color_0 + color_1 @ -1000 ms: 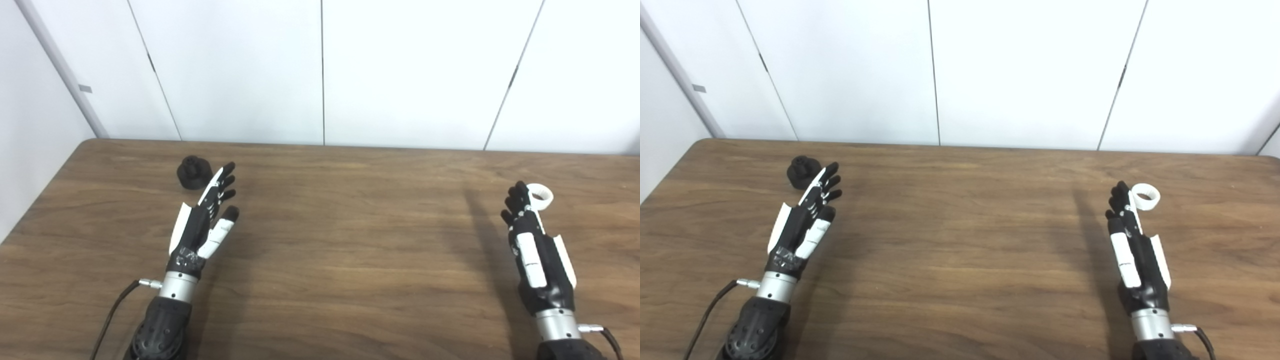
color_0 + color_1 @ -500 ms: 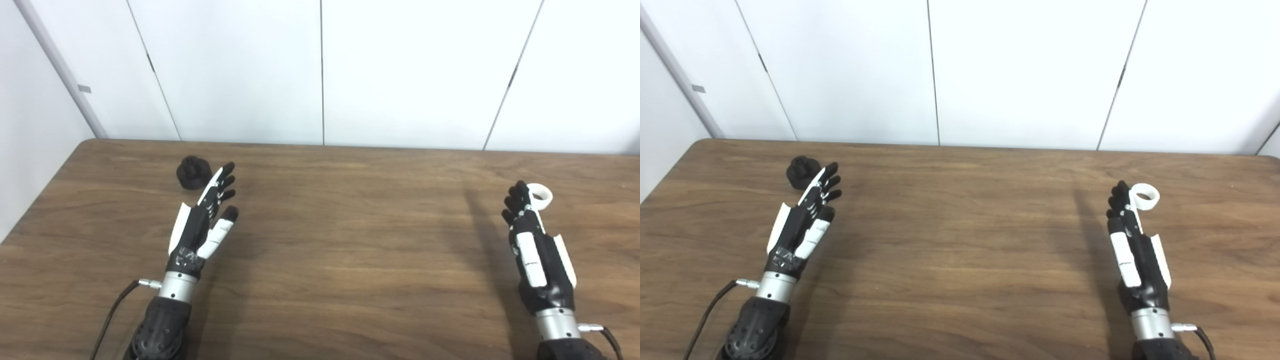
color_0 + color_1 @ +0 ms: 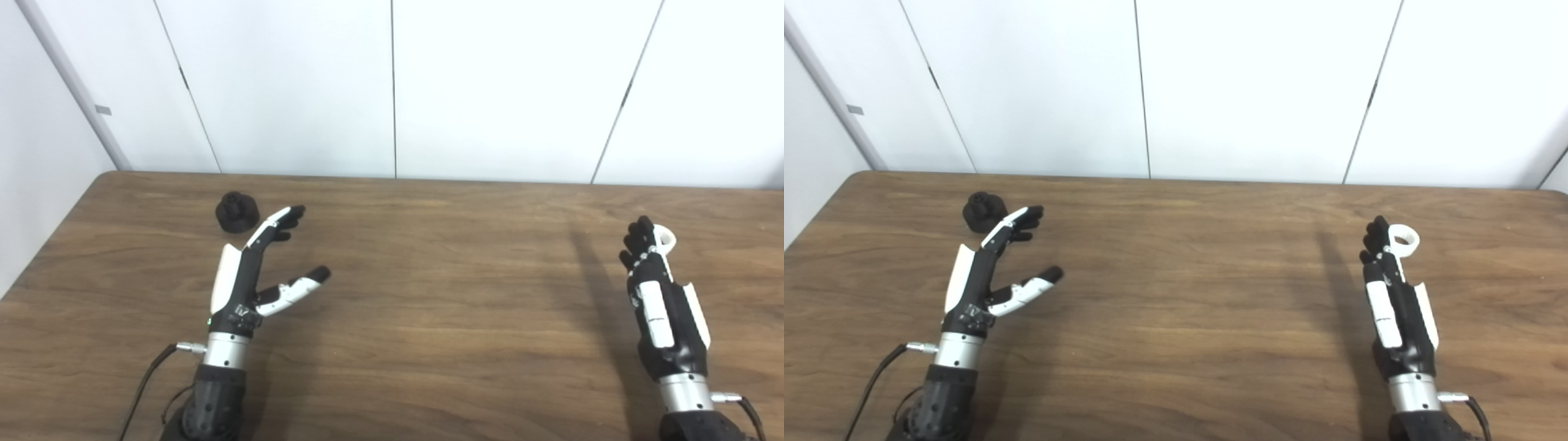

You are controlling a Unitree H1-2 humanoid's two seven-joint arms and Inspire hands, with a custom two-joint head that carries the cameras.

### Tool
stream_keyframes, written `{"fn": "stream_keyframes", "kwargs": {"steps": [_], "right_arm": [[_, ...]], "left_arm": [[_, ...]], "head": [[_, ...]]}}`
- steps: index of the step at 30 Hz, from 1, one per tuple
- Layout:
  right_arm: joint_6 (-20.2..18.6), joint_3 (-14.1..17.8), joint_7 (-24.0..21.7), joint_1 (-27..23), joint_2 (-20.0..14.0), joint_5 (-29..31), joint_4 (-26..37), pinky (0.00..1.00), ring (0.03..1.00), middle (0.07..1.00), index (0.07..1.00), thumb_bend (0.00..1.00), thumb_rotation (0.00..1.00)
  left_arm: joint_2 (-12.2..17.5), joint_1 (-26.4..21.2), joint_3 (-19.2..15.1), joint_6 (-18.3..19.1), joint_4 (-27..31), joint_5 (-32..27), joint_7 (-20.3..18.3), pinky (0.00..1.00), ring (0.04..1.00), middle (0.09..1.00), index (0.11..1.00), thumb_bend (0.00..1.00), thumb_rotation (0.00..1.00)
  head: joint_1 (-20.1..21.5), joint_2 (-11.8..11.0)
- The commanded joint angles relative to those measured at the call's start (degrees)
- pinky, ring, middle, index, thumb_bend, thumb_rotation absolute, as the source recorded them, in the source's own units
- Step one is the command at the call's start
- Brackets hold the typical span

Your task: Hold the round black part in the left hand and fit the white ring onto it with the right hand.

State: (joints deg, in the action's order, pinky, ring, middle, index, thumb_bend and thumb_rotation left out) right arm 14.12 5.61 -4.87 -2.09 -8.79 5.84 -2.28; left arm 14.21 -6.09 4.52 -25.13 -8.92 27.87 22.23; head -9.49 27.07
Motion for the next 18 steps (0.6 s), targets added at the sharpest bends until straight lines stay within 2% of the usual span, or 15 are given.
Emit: {"fn": "stream_keyframes", "kwargs": {"steps": [1, 3, 5, 7, 10, 13, 18], "right_arm": [[1.32, 0.00, -0.16, 3.39, 0.30, -0.01, -5.90, 0.99, 0.999, 1.000, 1.000, 0.41, 0.90], [1.32, -0.01, -0.03, 3.39, 0.20, -0.27, -6.00, 0.99, 0.996, 1.000, 1.000, 0.43, 0.89], [1.24, -0.03, -0.13, 3.48, 0.11, -0.27, -6.03, 0.99, 0.997, 1.000, 1.000, 0.44, 0.88], [1.44, -0.06, -0.18, 3.57, 0.07, -0.37, -6.11, 0.98, 0.994, 1.000, 1.000, 0.45, 0.88], [1.94, -0.07, -0.50, 3.49, 0.09, 0.09, -6.38, 0.98, 0.998, 1.000, 1.000, 0.40, 0.87], [2.18, -0.14, -0.65, 3.39, 0.02, 0.24, -6.75, 0.98, 1.000, 1.000, 1.000, 0.40, 0.87], [2.27, -0.07, -0.37, 3.29, 0.06, 0.08, -7.26, 0.98, 1.000, 1.000, 1.000, 0.41, 0.87]], "left_arm": [[2.01, 3.00, 2.86, -1.79, -6.38, 11.14, 12.70, 0.68, 0.742, 0.744, 0.748, 0.79, 0.29], [3.25, 1.66, 4.17, -1.77, -8.11, 17.50, 19.89, 0.66, 0.745, 0.747, 0.751, 0.80, 0.23], [4.58, -0.01, 4.72, -1.64, -10.15, 22.94, 26.15, 0.71, 0.784, 0.782, 0.774, 0.82, 0.20], [5.71, -1.49, 5.19, -1.11, -12.28, 26.63, 31.01, 0.73, 0.807, 0.810, 0.796, 0.85, 0.21], [7.50, -3.37, 6.25, 0.40, -15.40, 30.21, 35.85, 0.82, 0.873, 0.874, 0.854, 0.87, 0.24], [8.50, -4.84, 7.19, 2.40, -17.90, 32.15, 39.08, 0.89, 0.914, 0.913, 0.897, 0.89, 0.25], [10.29, -7.00, 7.97, 4.67, -20.62, 31.62, 39.78, 0.96, 0.940, 0.923, 0.925, 0.88, 0.27]], "head": [[-0.21, -0.16], [-0.22, -0.26], [-0.25, -0.52], [-0.36, -0.76], [-0.59, -1.03], [-0.97, -1.26], [-2.80, -1.97]]}}
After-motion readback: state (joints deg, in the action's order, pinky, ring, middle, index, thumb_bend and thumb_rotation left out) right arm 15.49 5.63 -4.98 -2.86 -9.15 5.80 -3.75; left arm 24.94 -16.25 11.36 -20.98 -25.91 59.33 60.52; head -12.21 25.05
